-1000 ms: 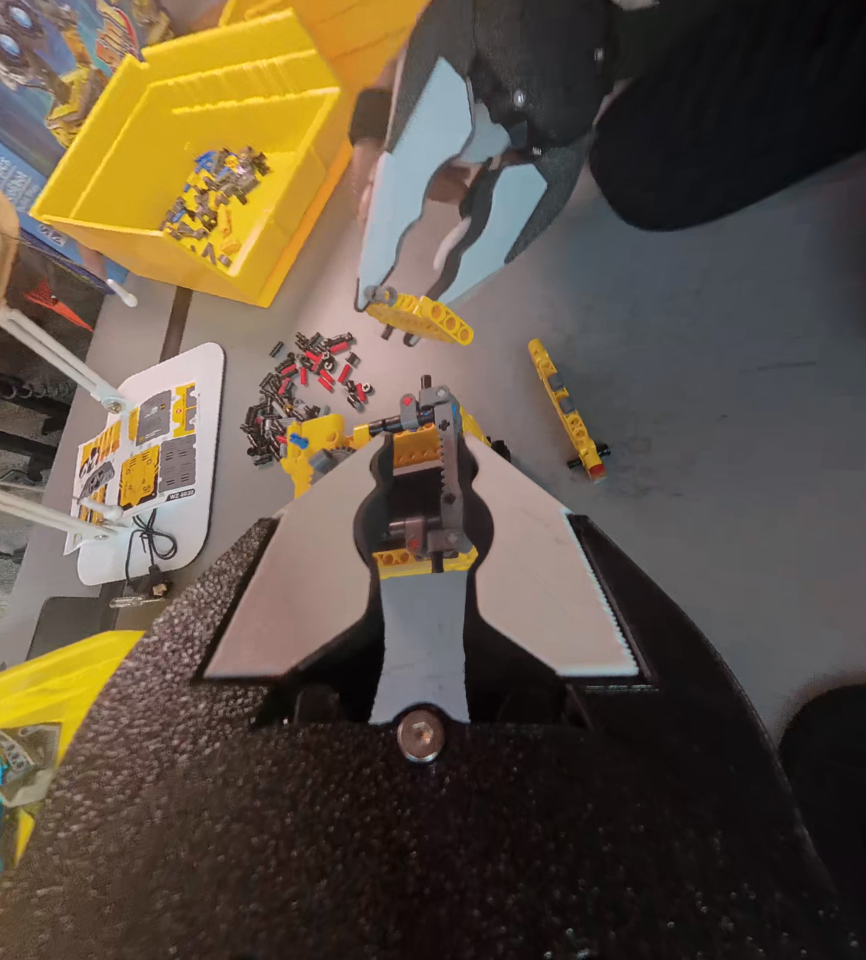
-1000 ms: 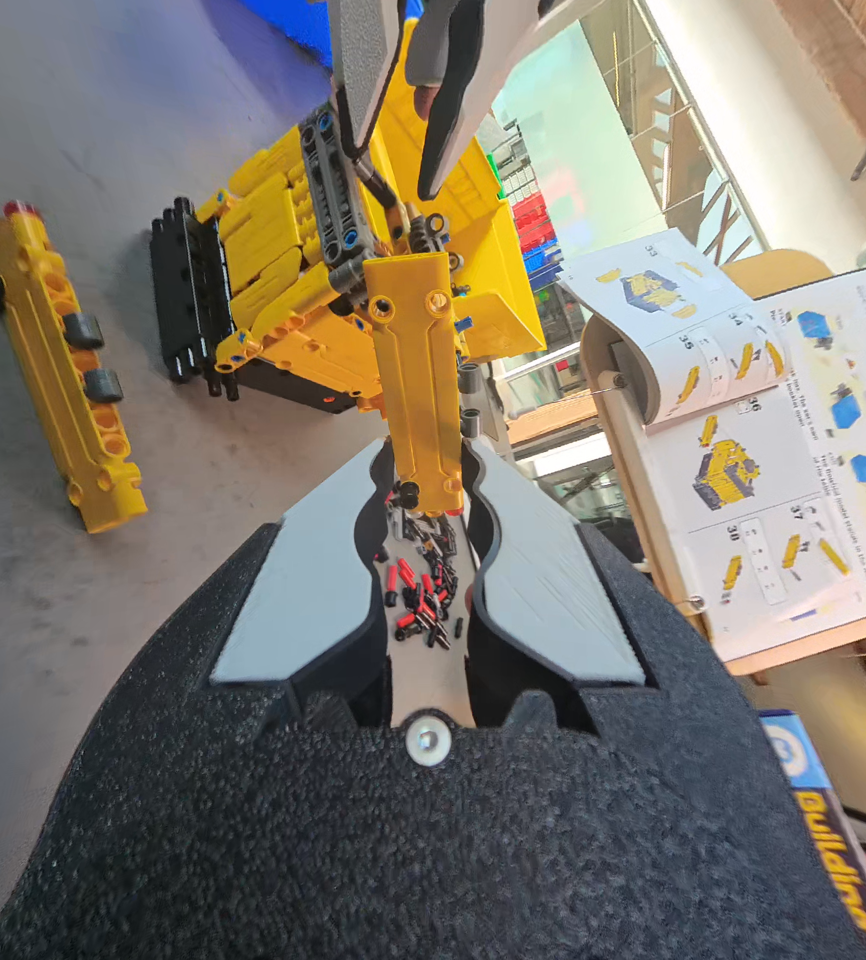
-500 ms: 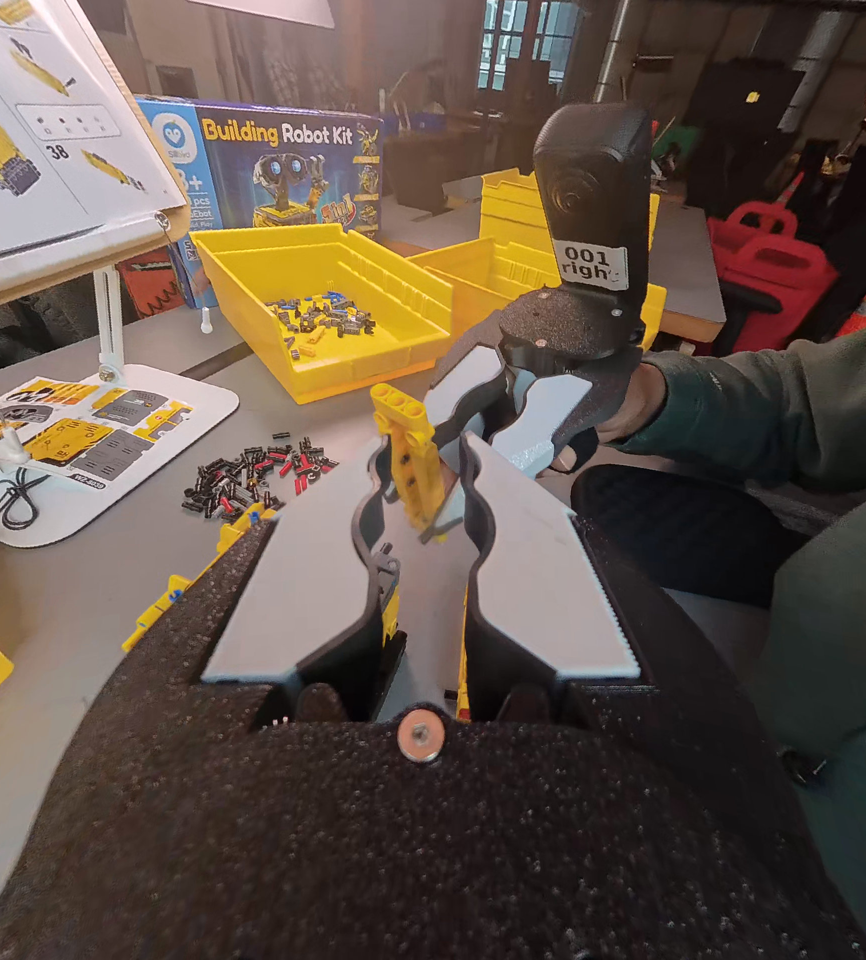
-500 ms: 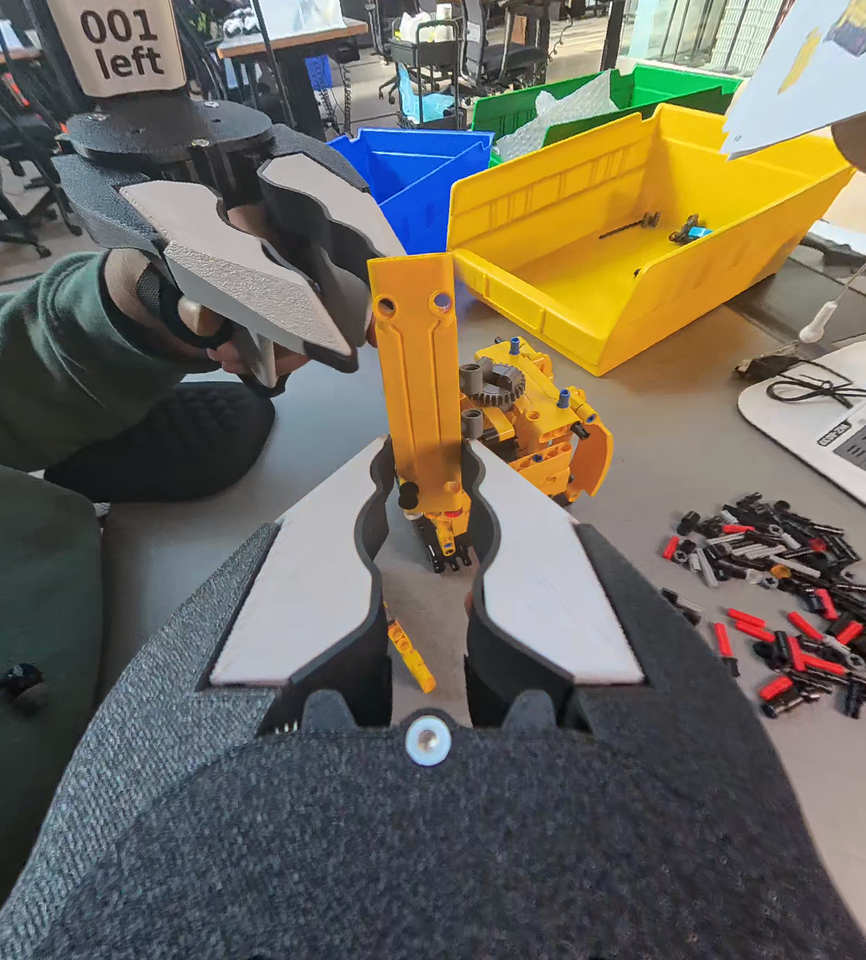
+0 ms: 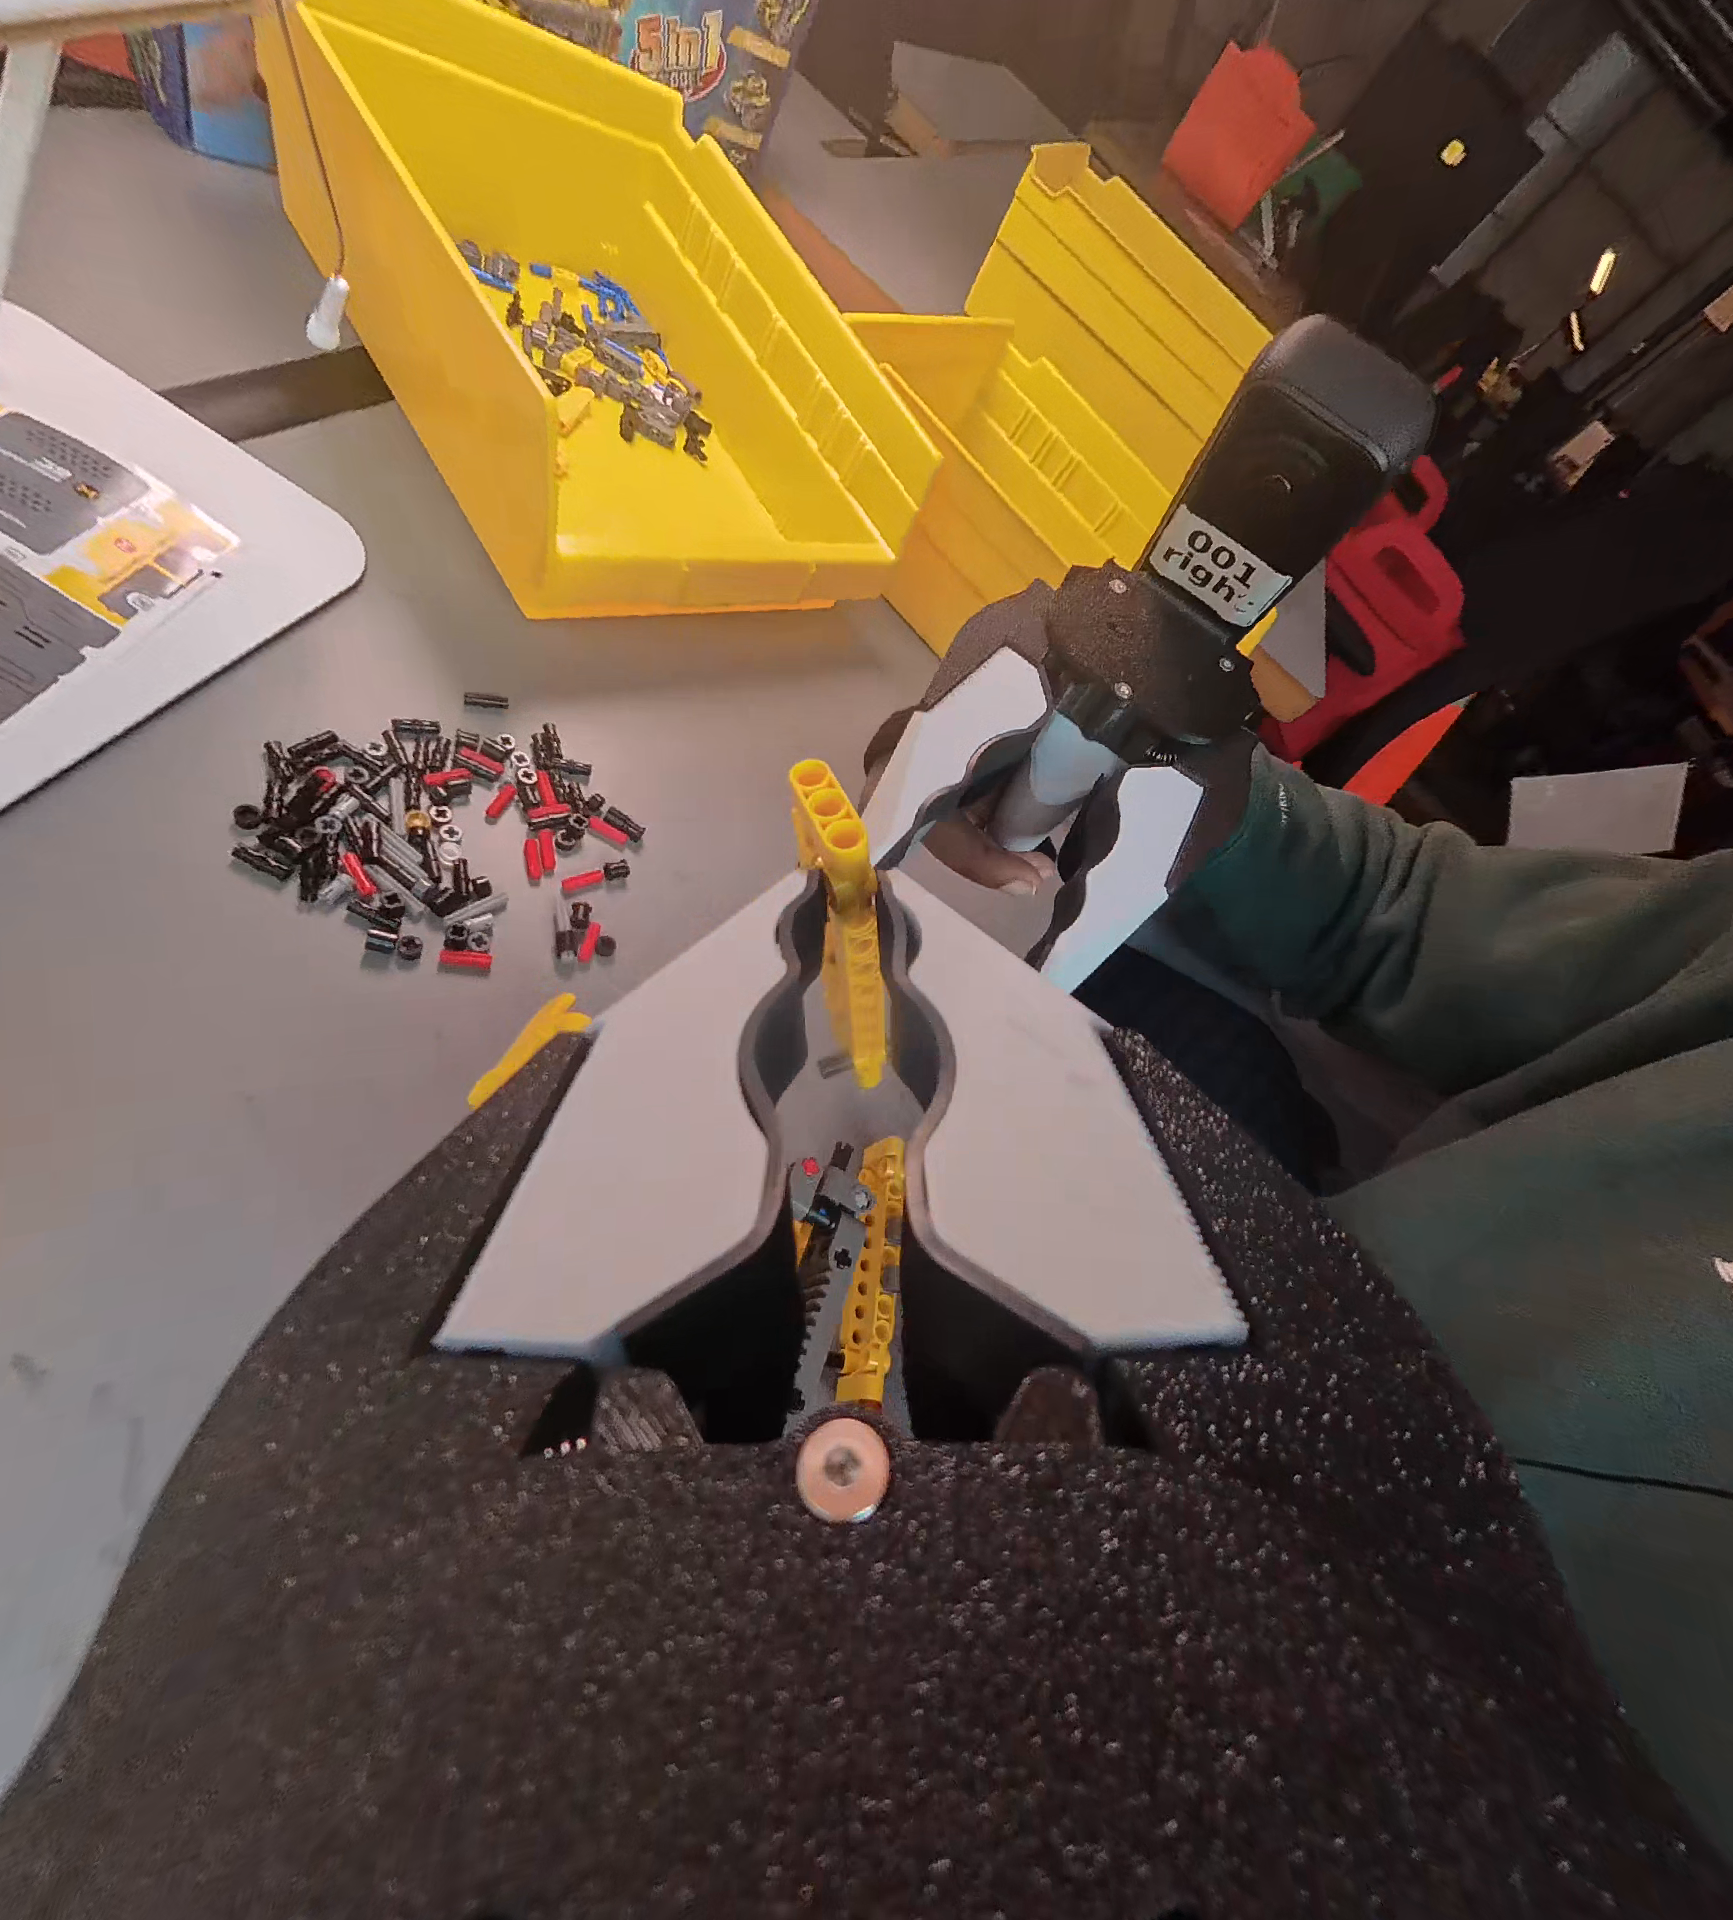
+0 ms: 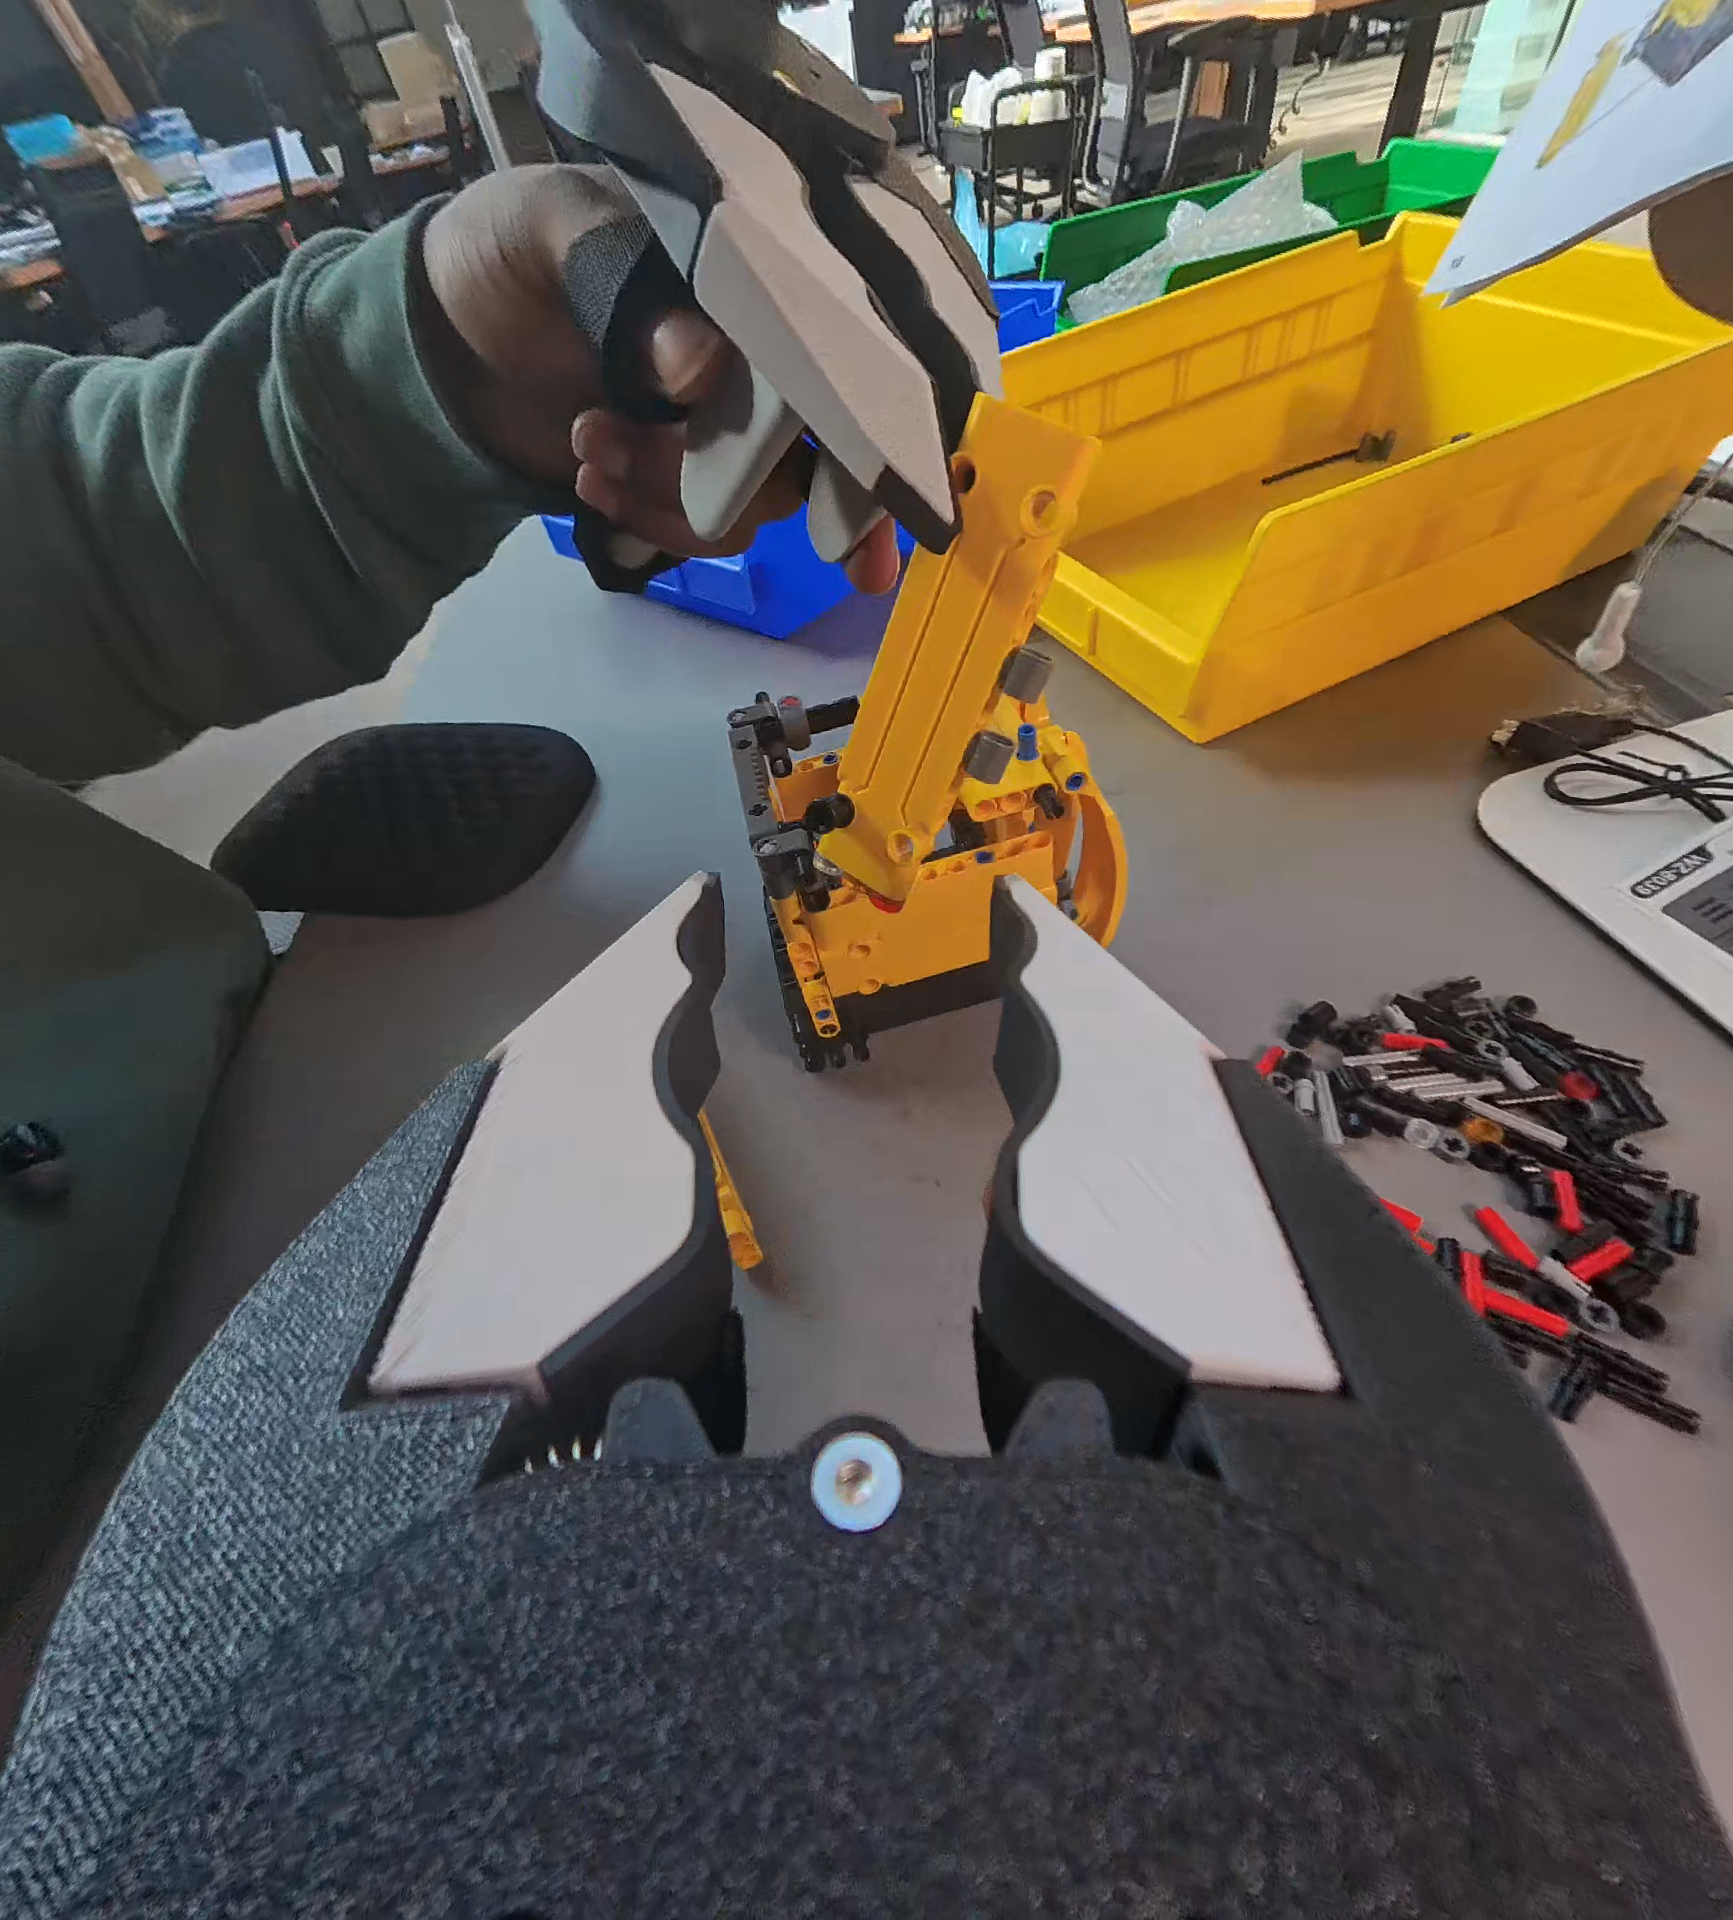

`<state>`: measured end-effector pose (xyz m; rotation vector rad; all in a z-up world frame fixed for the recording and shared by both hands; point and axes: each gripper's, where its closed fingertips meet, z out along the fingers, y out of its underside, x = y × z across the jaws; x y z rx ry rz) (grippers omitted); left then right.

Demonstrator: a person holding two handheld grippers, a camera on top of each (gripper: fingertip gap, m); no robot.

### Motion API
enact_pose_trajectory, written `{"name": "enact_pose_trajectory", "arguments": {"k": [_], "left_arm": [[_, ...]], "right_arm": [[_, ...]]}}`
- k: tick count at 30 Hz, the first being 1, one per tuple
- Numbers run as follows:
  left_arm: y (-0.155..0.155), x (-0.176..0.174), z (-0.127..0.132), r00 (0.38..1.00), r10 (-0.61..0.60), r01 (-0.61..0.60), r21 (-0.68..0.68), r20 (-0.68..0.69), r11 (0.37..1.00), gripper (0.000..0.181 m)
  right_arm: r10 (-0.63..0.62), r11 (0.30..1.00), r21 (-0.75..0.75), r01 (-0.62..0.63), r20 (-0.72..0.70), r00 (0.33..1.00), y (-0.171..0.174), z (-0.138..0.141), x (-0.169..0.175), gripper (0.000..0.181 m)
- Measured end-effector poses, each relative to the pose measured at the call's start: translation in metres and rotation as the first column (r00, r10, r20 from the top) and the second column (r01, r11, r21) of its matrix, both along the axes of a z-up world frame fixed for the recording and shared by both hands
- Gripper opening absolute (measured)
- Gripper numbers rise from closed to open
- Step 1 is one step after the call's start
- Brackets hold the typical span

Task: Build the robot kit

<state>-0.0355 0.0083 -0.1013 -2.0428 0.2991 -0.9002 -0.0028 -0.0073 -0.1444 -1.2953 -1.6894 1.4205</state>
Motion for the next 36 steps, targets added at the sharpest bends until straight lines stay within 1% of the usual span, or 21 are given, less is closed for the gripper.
{"name": "enact_pose_trajectory", "arguments": {"k": [1, 2, 3, 4, 5, 6, 7, 8, 9, 10, 11, 13, 15, 16, 18, 20, 24, 25, 28, 33, 36], "left_arm": [[0.0, -0.001, -0.001, 1.0, -0.009, 0.01, -0.027, 0.021, 1.0, 0.008], [0.001, -0.002, -0.002, 0.999, -0.018, 0.02, -0.053, 0.041, 0.998, 0.008], [0.002, -0.003, -0.003, 0.998, -0.02, 0.025, -0.074, 0.063, 0.997, 0.007], [0.002, -0.002, -0.004, 0.996, -0.028, 0.036, -0.096, 0.082, 0.995, 0.007], [0.002, -0.002, -0.006, 0.995, -0.032, 0.043, -0.114, 0.094, 0.993, 0.007], [0.003, -0.002, -0.007, 0.994, -0.032, 0.045, -0.128, 0.101, 0.991, 0.008], [0.004, -0.002, -0.009, 0.994, -0.033, 0.048, -0.14, 0.105, 0.989, 0.008], [0.005, -0.001, -0.01, 0.994, -0.031, 0.047, -0.147, 0.109, 0.988, 0.008], [0.006, 0.0, -0.01, 0.993, -0.029, 0.046, -0.15, 0.115, 0.988, 0.008], [0.007, 0.001, -0.009, 0.993, -0.023, 0.041, -0.151, 0.12, 0.988, 0.008], [0.009, 0.001, -0.009, 0.992, -0.013, 0.031, -0.149, 0.124, 0.988, 0.008], [0.011, 0.003, -0.01, 0.993, -0.002, 0.02, -0.147, 0.122, 0.989, 0.008], [0.012, 0.006, -0.011, 0.993, 0.004, 0.013, -0.145, 0.117, 0.989, 0.008], [0.013, 0.007, -0.013, 0.995, 0.007, 0.007, -0.144, 0.102, 0.99, 0.008], [0.013, 0.012, -0.016, 0.997, -0.001, 0.012, -0.143, 0.076, 0.99, 0.008], [0.012, 0.017, -0.018, 0.999, -0.009, 0.017, -0.137, 0.053, 0.99, 0.008], [0.014, 0.021, -0.019, 1.0, -0.012, 0.011, -0.107, -0.006, 0.994, 0.009], [0.014, 0.021, -0.019, 1.0, -0.007, 0.005, -0.094, -0.015, 0.996, 0.009], [0.015, 0.022, -0.018, 0.999, -0.008, 0.005, -0.063, -0.047, 0.998, 0.01], [0.013, 0.022, -0.019, 0.993, -0.004, 0.003, -0.009, -0.116, 1.0, 0.012], [0.009, 0.02, -0.015, 0.989, -0.003, 0.01, 0.044, -0.146, 0.999, 0.018]], "right_arm": [[0.018, 1.0, 0.009, -0.018, -0.017, 1.0, 0.0, 0.003, 0.003, 0.051], [0.02, 0.998, 0.056, -0.019, -0.033, 0.999, 0.002, 0.005, 0.005, 0.054], [-0.001, 0.986, 0.165, 0.011, -0.059, 0.998, 0.007, 0.004, 0.004, 0.058], [-0.01, 0.948, 0.316, 0.039, -0.092, 0.996, 0.011, 0.002, 0.004, 0.061], [-0.003, 0.883, 0.465, 0.059, -0.12, 0.993, 0.013, -0.001, 0.004, 0.063], [-0.001, 0.803, 0.59, 0.085, -0.141, 0.99, 0.014, -0.004, 0.002, 0.064], [-0.012, 0.718, 0.686, 0.122, -0.163, 0.987, 0.017, -0.005, 0.0, 0.065], [-0.026, 0.649, 0.745, 0.153, -0.18, 0.983, 0.018, -0.006, -0.003, 0.065], [-0.044, 0.618, 0.768, 0.17, -0.182, 0.982, 0.017, -0.008, -0.006, 0.066], [-0.062, 0.625, 0.76, 0.178, -0.178, 0.982, 0.015, -0.011, -0.009, 0.068], [-0.087, 0.659, 0.727, 0.192, -0.18, 0.98, 0.013, -0.011, -0.012, 0.071], [-0.13, 0.737, 0.642, 0.213, -0.175, 0.976, 0.011, -0.011, -0.017, 0.077], [-0.164, 0.833, 0.511, 0.213, -0.14, 0.977, 0.007, -0.011, -0.02, 0.085], [-0.188, 0.876, 0.43, 0.22, -0.117, 0.975, 0.006, -0.01, -0.022, 0.084], [-0.224, 0.919, 0.314, 0.238, -0.08, 0.971, 0.007, -0.01, -0.024, 0.079], [-0.252, 0.937, 0.239, 0.256, -0.046, 0.967, 0.01, -0.012, -0.025, 0.057], [-0.234, 0.969, 0.086, 0.233, 0.002, 0.972, 0.01, -0.013, -0.024, 0.045], [-0.224, 0.974, 0.048, 0.223, 0.018, 0.974, 0.009, -0.014, -0.023, 0.04], [-0.19, 0.979, -0.068, 0.192, 0.032, 0.981, 0.004, -0.012, -0.024, 0.04], [-0.157, 0.974, -0.158, 0.161, 0.039, 0.987, 0.0, -0.01, -0.023, 0.04], [-0.142, 0.966, -0.211, 0.147, 0.038, 0.989, 0.0, -0.007, -0.023, 0.04]]}}
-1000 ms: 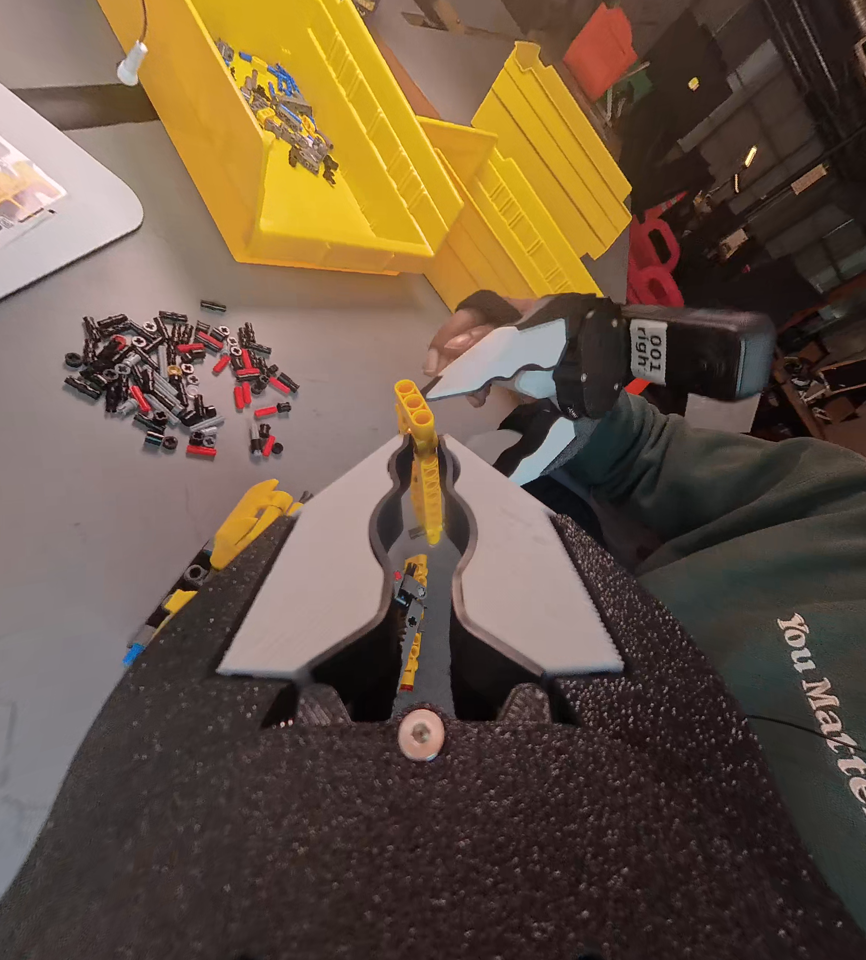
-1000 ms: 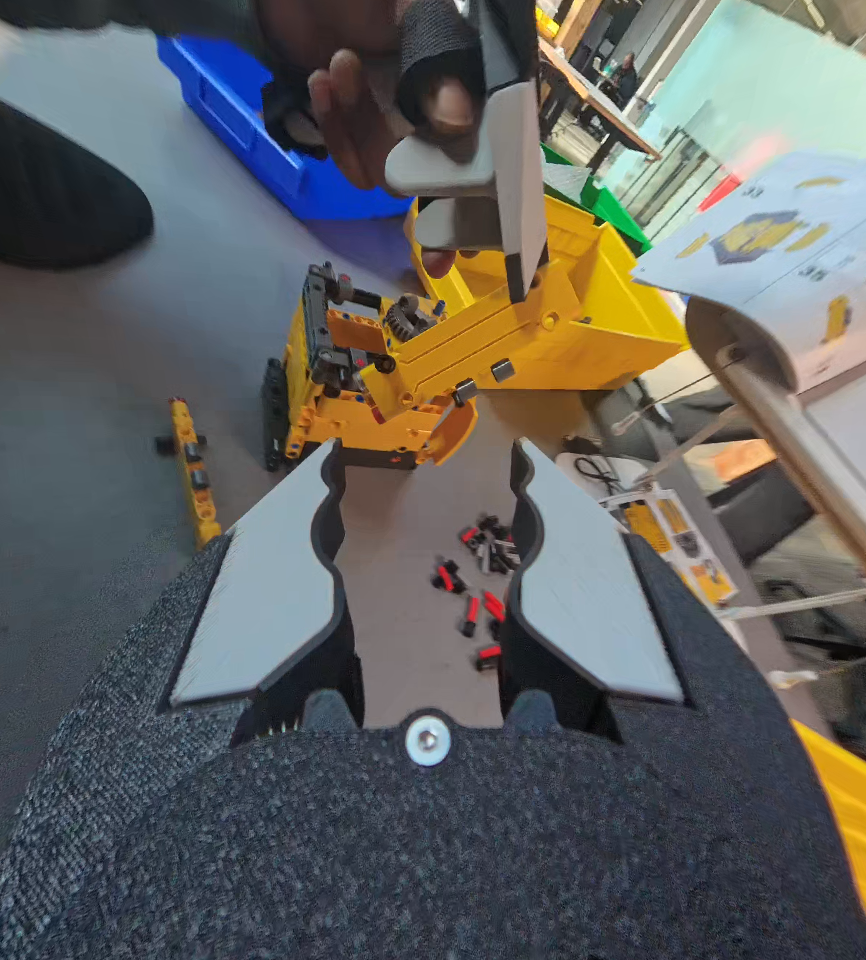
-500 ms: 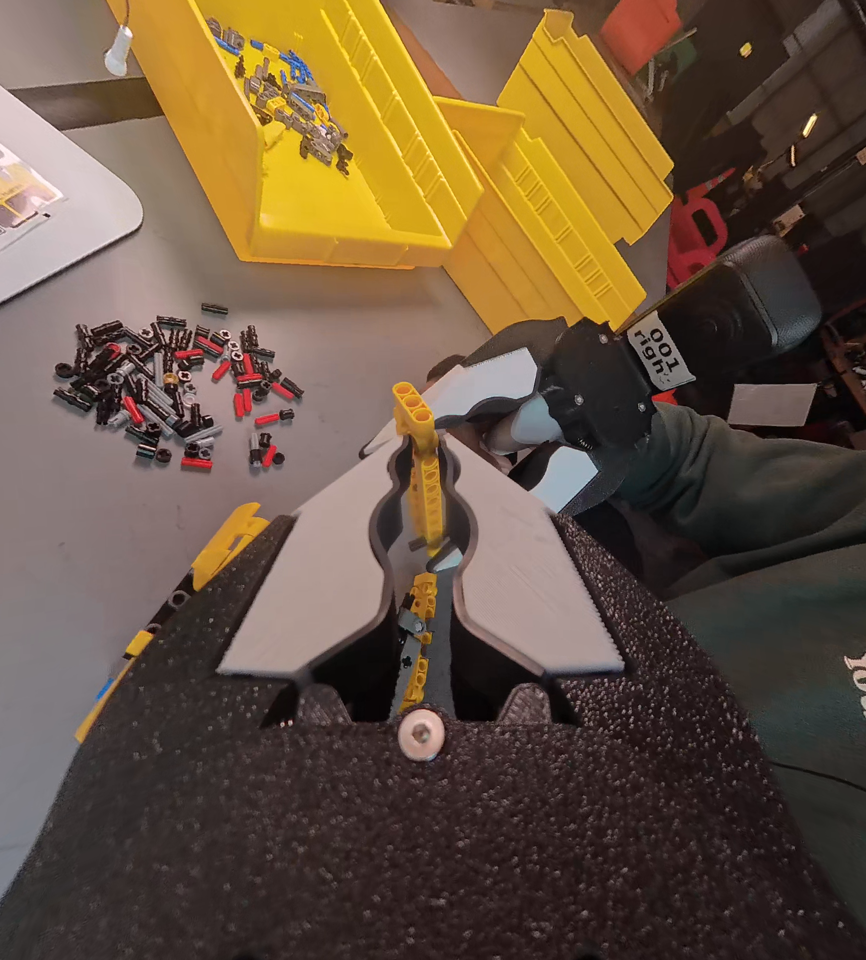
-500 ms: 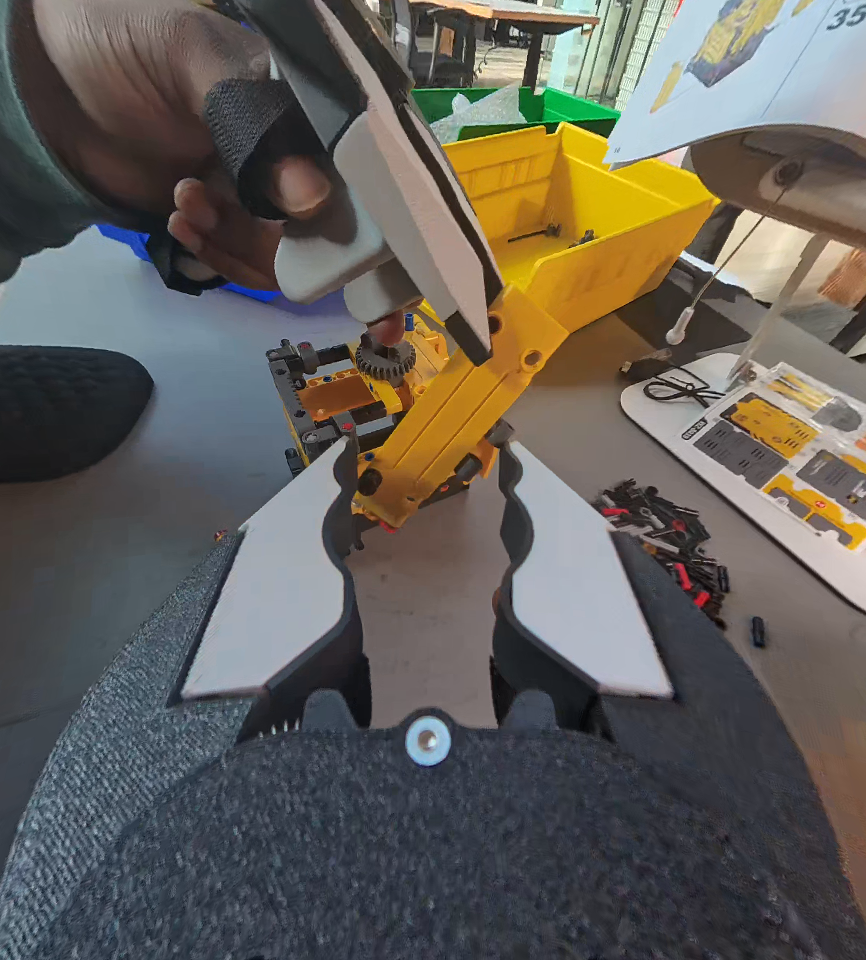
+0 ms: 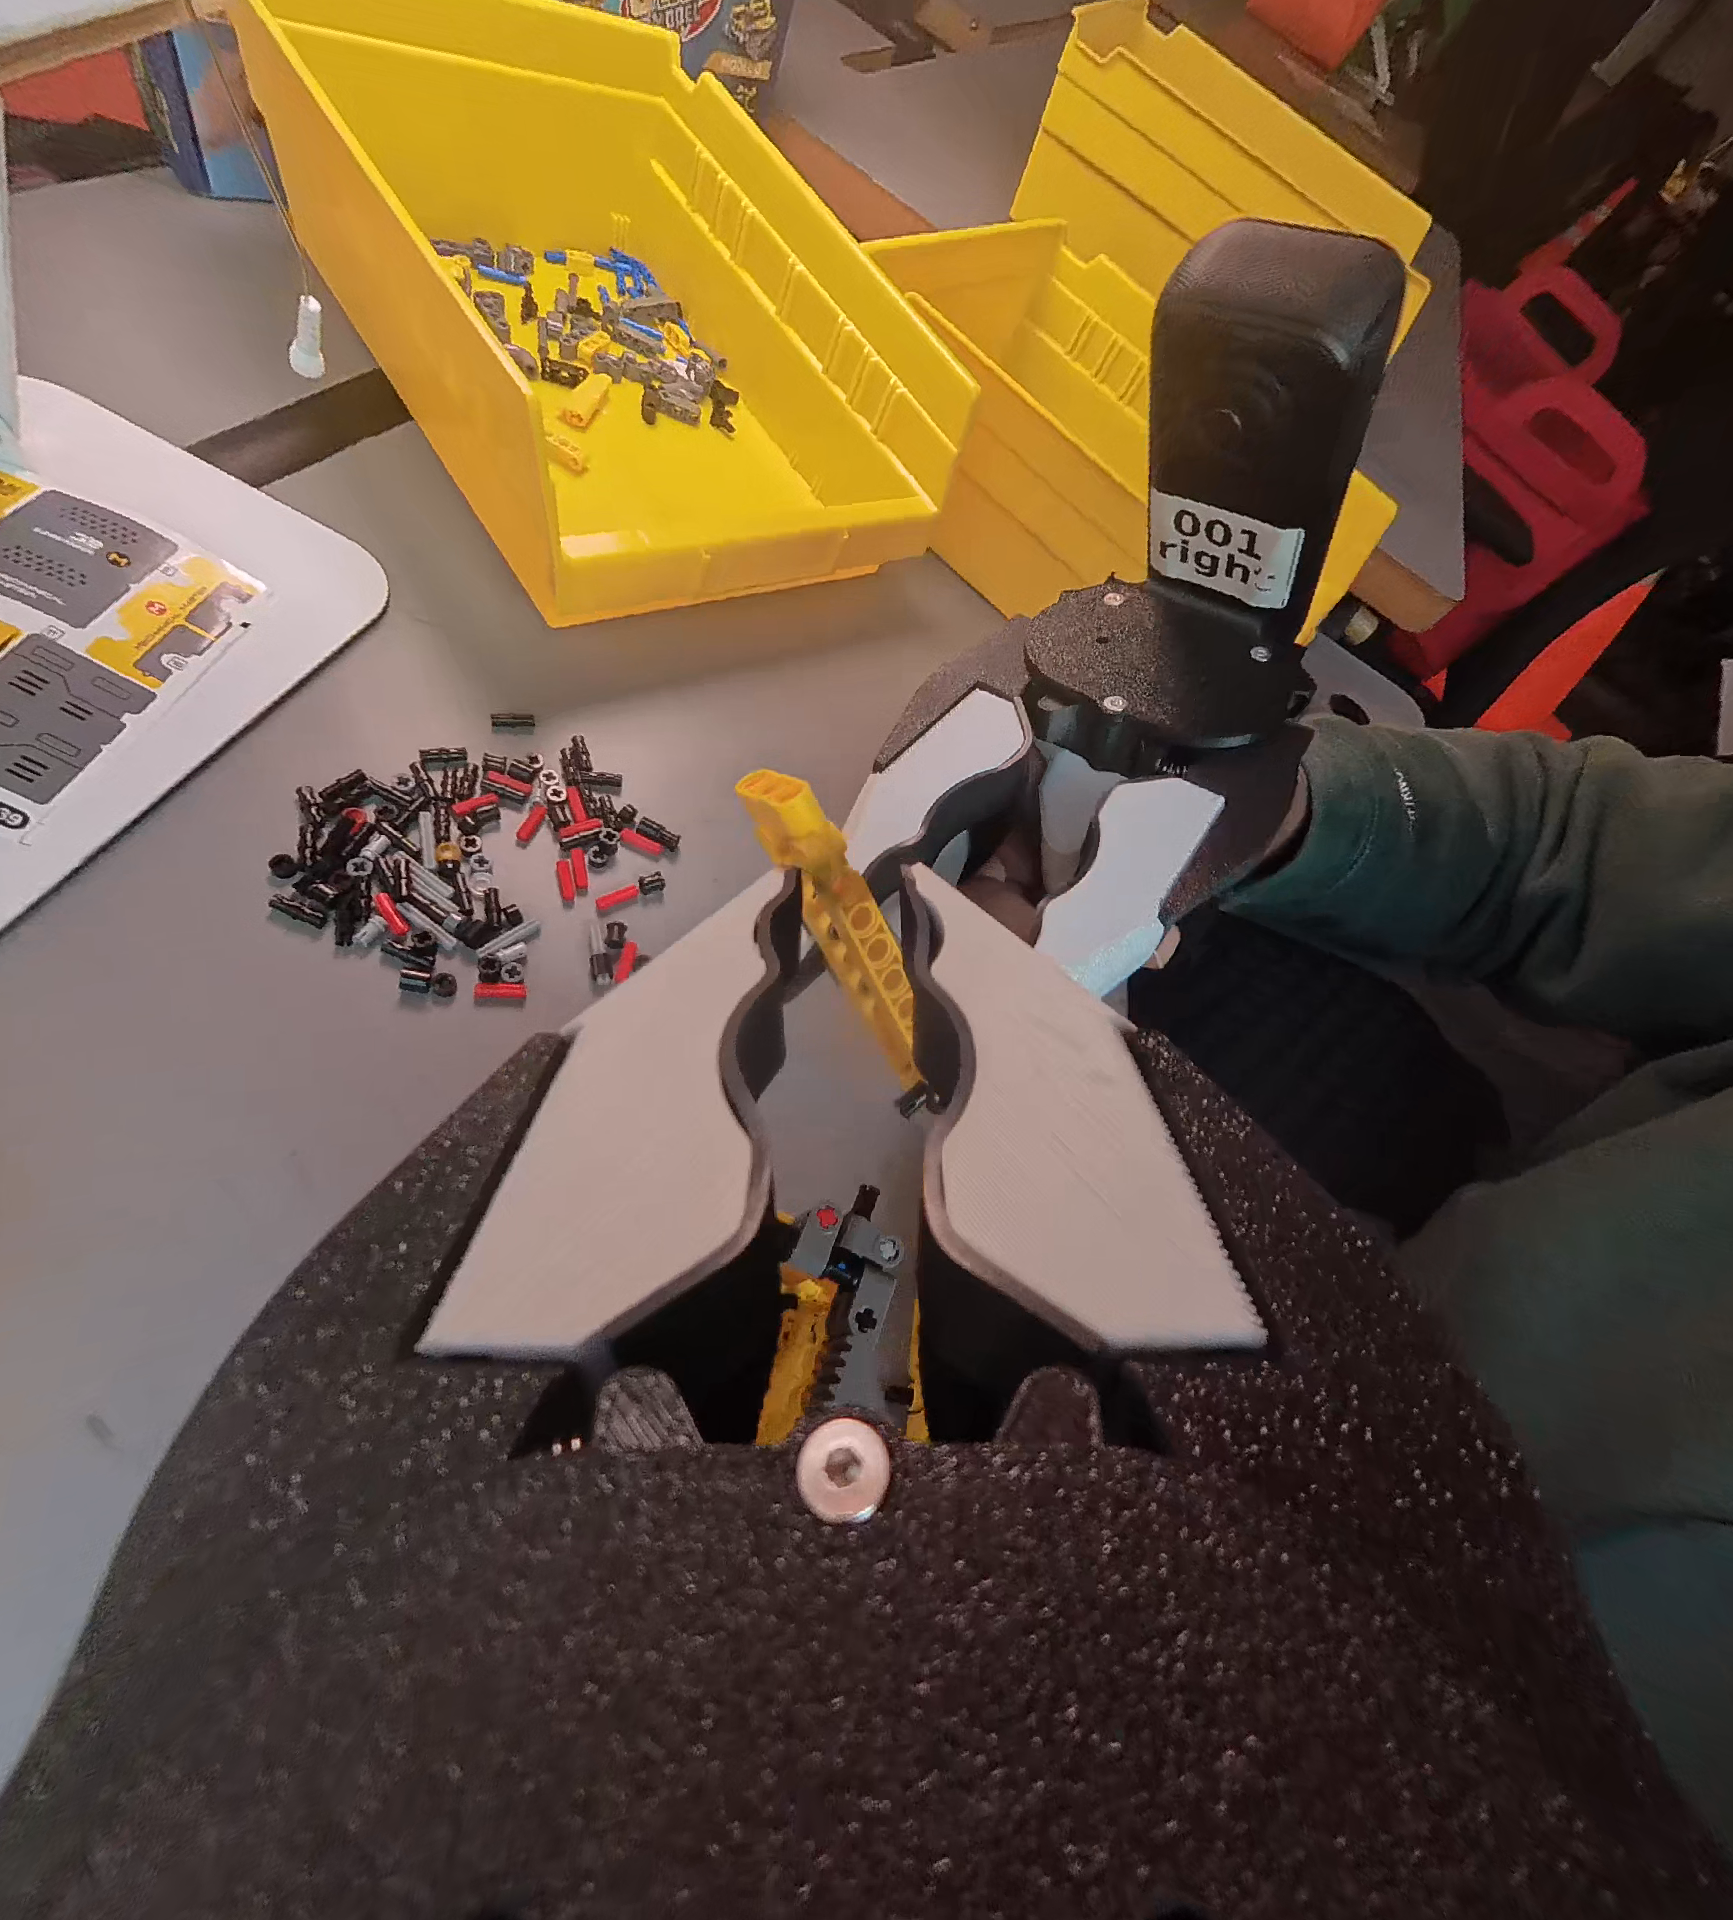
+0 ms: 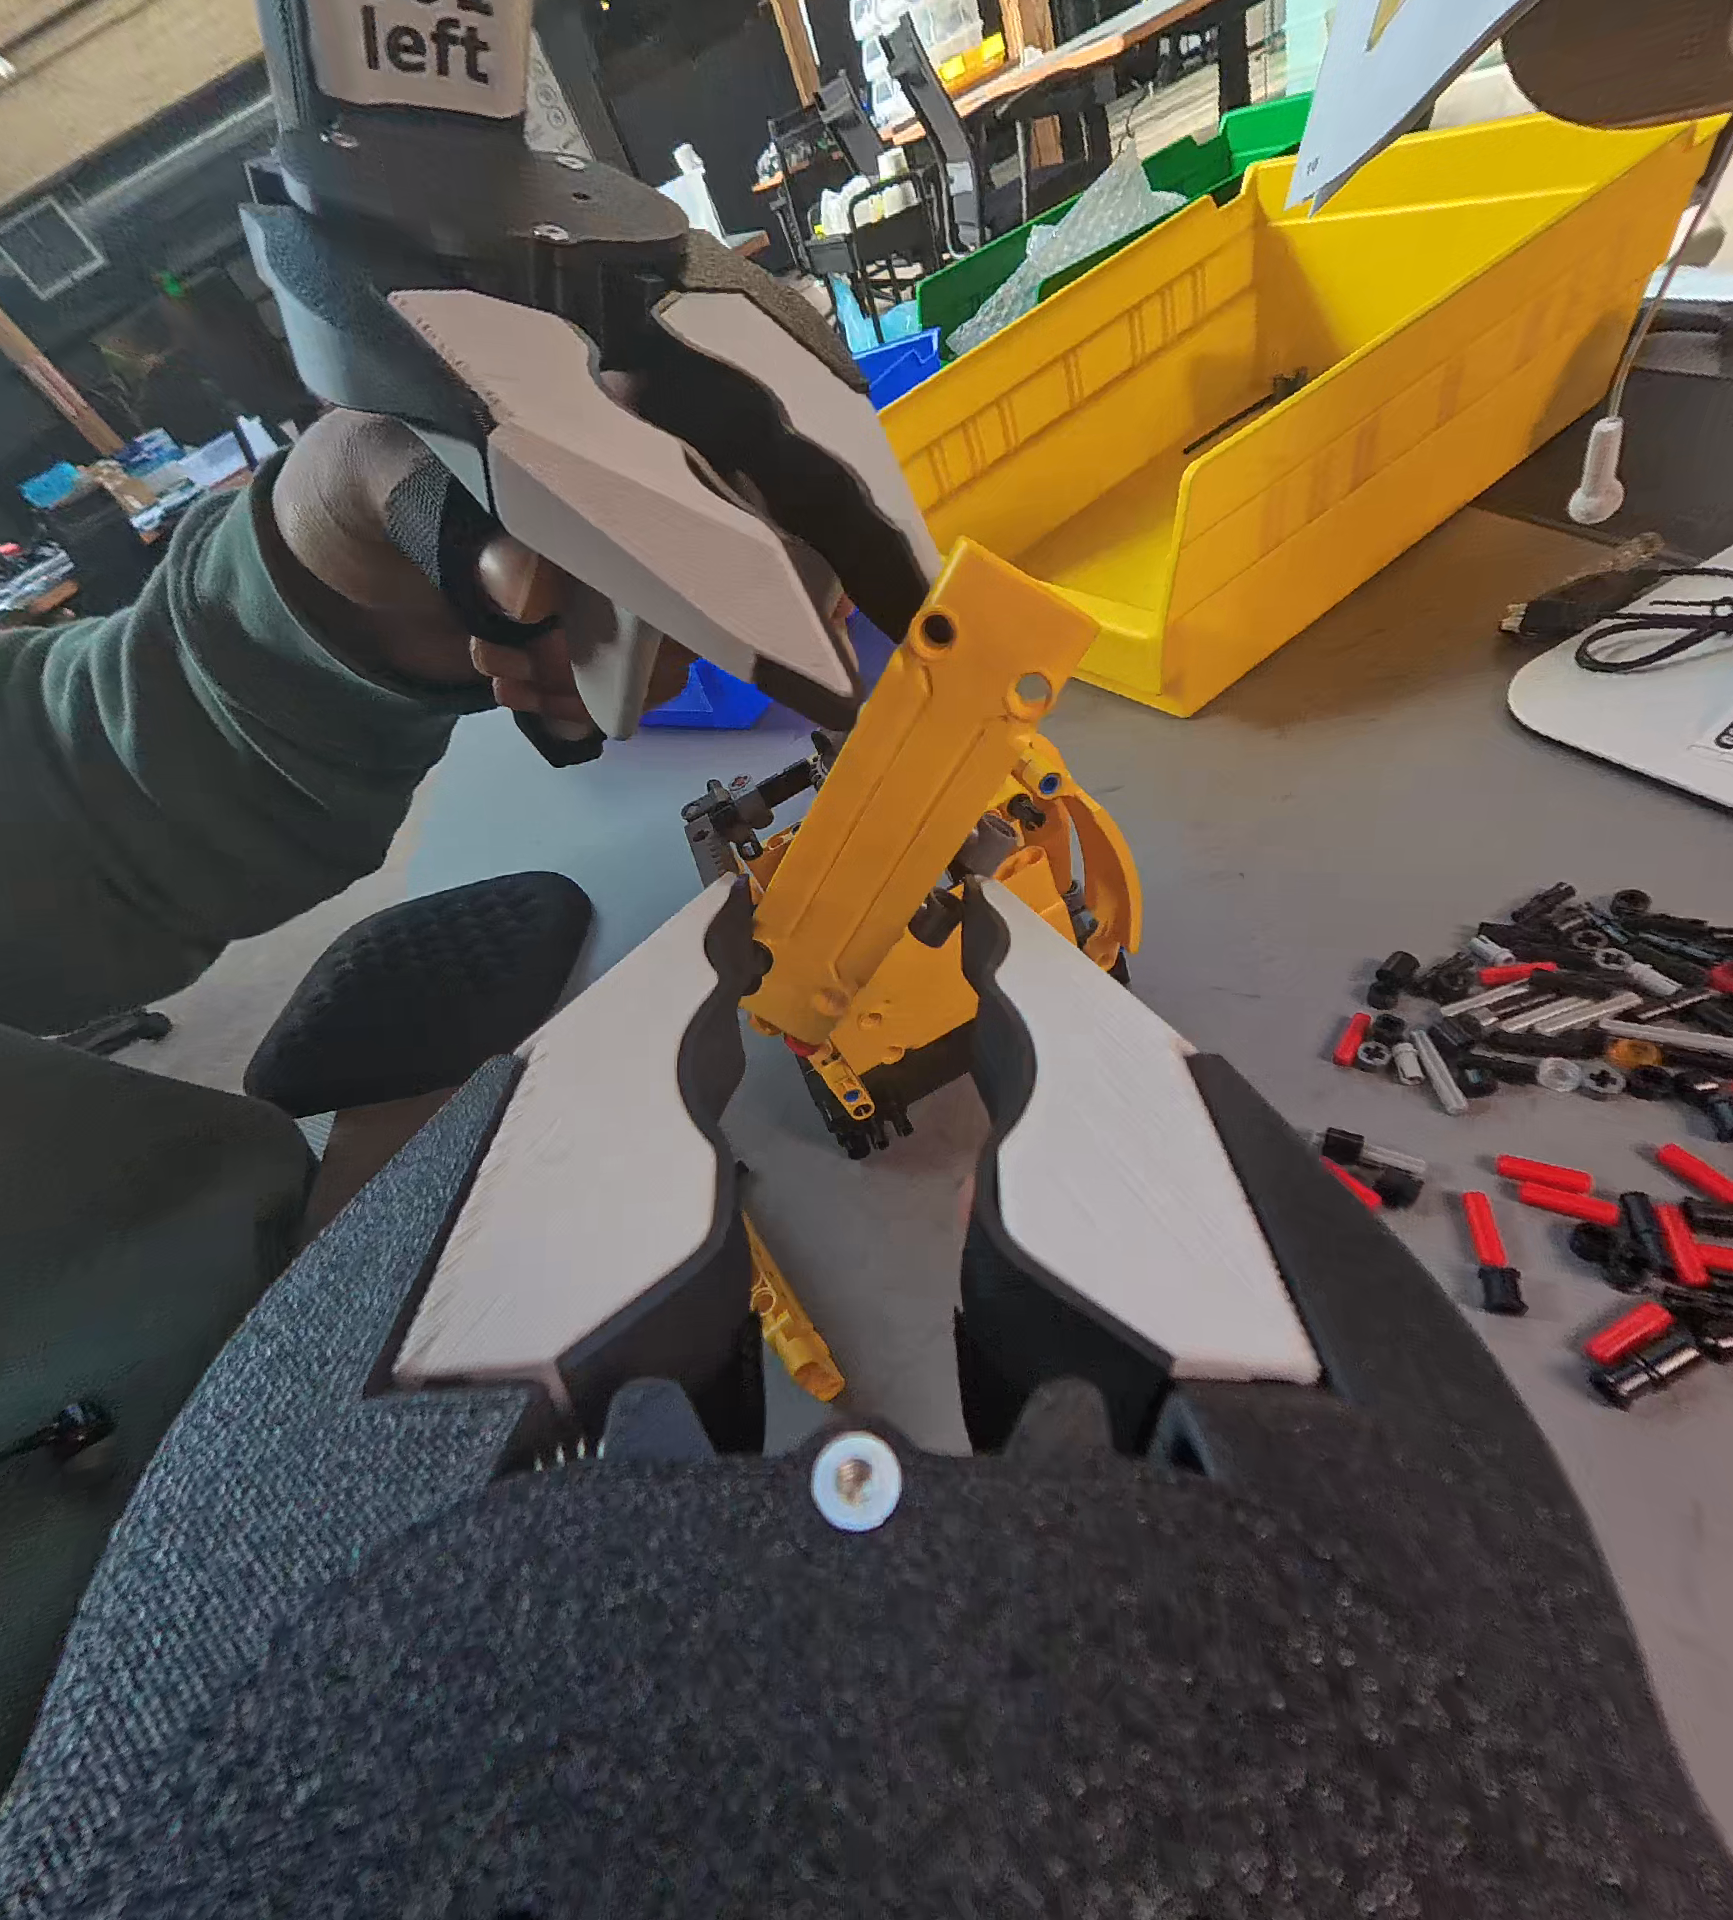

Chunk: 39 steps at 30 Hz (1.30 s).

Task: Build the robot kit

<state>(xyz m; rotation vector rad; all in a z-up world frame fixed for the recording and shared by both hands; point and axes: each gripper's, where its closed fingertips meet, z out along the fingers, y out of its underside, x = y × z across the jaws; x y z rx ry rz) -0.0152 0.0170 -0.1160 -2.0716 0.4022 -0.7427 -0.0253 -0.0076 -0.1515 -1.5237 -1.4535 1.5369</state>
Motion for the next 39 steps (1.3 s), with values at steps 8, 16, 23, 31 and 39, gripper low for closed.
{"name": "enact_pose_trajectory", "arguments": {"k": [8, 16, 23, 31, 39], "left_arm": [[-0.049, -0.01, -0.004, 0.962, -0.071, 0.11, 0.139, -0.262, 0.984, 0.03], [-0.074, -0.03, -0.081, 0.613, -0.212, 0.296, -0.028, -0.761, 0.955, 0.019], [-0.073, -0.024, -0.084, 0.44, -0.426, 0.542, -0.144, -0.791, 0.828, 0.011], [-0.071, -0.072, -0.082, 0.196, -0.512, 0.607, -0.307, -0.836, 0.733, 0.019], [-0.076, -0.075, -0.051, 0.64, -0.326, 0.469, 0.017, -0.696, 0.883, 0.026]], "right_arm": [[0.004, 0.986, -0.166, -0.006, -0.015, 1.0, 0.013, 0.003, 0.003, 0.04], [-0.012, 0.98, -0.199, 0.008, -0.015, 1.0, 0.02, 0.003, 0.003, 0.04], [-0.019, 0.983, -0.183, 0.015, -0.019, 1.0, 0.027, 0.006, 0.011, 0.04], [-0.028, 0.979, -0.202, 0.023, -0.021, 0.999, 0.036, 0.005, 0.014, 0.04], [-0.008, 0.968, -0.251, 0.001, -0.029, 1.0, 0.034, 0.004, 0.013, 0.04]]}}
